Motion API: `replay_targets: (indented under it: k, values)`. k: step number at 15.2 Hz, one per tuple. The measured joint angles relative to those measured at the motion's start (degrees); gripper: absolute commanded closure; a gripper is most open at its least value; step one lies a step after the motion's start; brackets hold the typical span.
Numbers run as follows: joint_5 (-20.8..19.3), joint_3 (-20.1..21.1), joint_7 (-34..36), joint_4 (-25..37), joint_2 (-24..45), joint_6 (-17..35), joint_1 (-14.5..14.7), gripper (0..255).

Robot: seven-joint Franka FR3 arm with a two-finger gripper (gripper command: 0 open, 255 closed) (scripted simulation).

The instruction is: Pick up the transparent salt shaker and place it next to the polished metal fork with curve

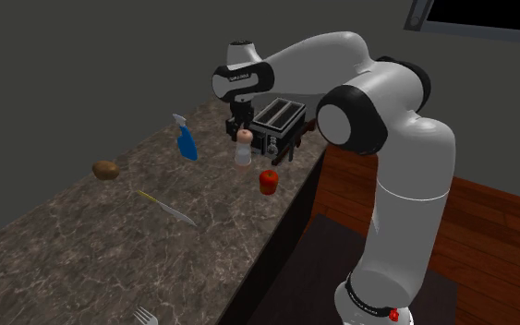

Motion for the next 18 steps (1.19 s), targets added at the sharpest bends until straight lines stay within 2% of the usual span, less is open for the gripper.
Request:
replay_targets:
  k: [18]
  values:
    - [-0.94, -0.34, 1.07, 11.61, -1.70, -13.19, -0.14, 255]
